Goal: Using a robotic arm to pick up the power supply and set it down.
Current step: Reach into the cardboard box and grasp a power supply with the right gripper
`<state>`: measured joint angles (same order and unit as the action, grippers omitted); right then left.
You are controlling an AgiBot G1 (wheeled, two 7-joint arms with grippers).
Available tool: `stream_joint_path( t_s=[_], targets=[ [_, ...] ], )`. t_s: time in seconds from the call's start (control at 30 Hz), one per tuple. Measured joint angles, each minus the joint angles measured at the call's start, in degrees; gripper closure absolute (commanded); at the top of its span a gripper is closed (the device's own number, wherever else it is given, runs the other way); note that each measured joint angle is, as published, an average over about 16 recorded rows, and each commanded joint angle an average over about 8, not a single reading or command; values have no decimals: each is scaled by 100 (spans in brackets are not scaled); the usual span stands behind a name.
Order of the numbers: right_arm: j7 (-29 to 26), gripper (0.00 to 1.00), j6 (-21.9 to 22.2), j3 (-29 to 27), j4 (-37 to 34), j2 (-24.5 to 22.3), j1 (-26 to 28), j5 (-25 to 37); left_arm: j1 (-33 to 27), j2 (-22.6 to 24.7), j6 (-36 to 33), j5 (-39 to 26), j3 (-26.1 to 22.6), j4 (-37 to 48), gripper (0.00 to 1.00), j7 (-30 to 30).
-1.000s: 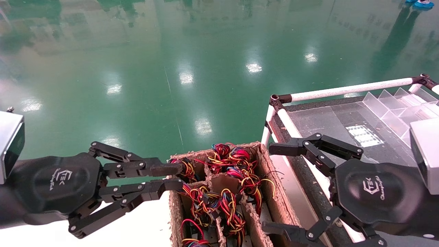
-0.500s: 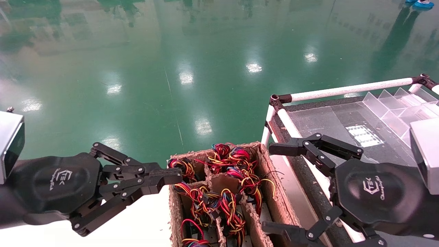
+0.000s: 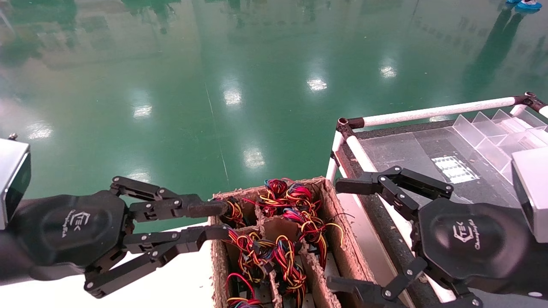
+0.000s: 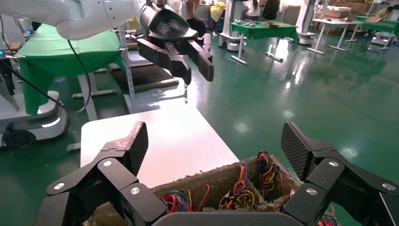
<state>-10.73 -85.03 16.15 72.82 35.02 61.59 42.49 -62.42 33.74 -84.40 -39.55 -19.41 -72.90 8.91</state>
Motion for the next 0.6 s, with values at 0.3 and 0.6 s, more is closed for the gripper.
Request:
stream_joint_path(
  t_s=[0.3,0.6],
  targets=[
    [-54,0,218,182,-326,136,172,431,-1,0,-1,0,-1,1,0,-1],
    [-222,0,355,724,-1195,697,826,1367,-2,0,0,1,-2,2,0,-1]
  ],
)
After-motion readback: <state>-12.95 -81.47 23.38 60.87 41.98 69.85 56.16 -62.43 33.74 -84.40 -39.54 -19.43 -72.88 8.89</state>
